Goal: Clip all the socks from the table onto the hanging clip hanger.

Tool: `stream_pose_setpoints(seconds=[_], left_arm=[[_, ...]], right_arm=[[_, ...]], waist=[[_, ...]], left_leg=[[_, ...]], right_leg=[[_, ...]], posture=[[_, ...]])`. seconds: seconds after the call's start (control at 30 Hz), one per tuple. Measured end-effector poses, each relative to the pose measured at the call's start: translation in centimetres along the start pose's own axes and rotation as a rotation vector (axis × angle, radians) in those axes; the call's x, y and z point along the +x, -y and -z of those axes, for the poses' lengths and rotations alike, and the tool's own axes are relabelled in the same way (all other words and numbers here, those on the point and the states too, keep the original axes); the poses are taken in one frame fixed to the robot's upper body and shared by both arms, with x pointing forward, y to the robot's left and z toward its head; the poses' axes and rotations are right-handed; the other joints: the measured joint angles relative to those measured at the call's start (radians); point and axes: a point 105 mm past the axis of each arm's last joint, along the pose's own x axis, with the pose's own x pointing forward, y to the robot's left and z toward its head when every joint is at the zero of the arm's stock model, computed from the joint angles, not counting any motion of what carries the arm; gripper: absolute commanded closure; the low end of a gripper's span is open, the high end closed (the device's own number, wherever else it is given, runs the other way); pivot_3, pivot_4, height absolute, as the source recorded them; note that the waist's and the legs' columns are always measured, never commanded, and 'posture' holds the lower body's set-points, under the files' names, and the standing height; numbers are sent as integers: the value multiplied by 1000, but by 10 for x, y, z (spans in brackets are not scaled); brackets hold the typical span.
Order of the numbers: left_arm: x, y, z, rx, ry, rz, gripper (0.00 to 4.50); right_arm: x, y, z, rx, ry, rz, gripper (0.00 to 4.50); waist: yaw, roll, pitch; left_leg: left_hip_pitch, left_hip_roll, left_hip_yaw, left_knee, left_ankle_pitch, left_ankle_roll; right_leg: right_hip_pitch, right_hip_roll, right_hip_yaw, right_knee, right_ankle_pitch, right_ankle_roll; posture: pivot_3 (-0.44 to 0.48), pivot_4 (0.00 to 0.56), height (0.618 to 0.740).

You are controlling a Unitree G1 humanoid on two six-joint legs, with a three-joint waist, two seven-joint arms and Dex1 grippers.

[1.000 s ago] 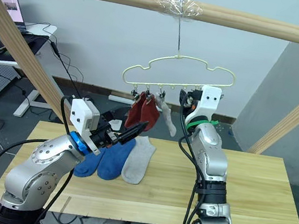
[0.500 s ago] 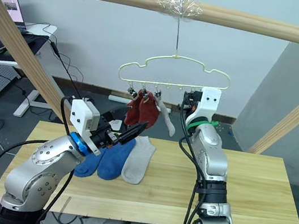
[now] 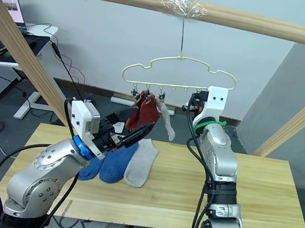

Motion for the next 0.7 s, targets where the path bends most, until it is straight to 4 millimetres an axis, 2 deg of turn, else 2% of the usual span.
stream_pose_setpoints(seconds=[0.1, 0.2, 0.3, 0.5, 0.7], left_arm=[[-14, -19, 47, -6, -178, -89, 261], [-28, -38, 105, -3, -380, -178, 261], [-22, -40, 139, 43, -478, -173, 261], [14, -54, 161, 198, -510, -172, 261], [32, -68, 173, 269, -547, -168, 261]], right_arm=[[-3, 4, -3, -20, -24, -19, 4489], [-7, 5, -7, -29, -51, -47, 4489], [-12, 4, -9, -37, -74, -62, 4489], [-19, 1, -13, -41, -89, -55, 4489], [-25, 1, -16, -46, -92, -39, 4489]], waist=[[-3, 1, 1], [-3, 2, 1], [-1, 3, 2], [-16, 5, 3], [-30, 5, 4]], left_leg=[[0, 0, 0, 0, 0, 0], [0, 0, 0, 1, 0, 0], [-1, 0, 0, 1, 0, 0], [-1, 0, 0, 0, 0, 0], [-1, 0, 0, 0, 0, 0]], right_leg=[[0, 0, 0, 0, -1, 1], [0, 0, 0, 0, -4, 1], [0, 0, 0, 0, -4, 0], [0, 0, 0, 0, -2, 4], [-1, 0, 0, -1, -2, 4]], posture=[[-2, 189, 740], [-31, 200, 740], [-54, 207, 740], [-105, 219, 740], [-124, 216, 740]])
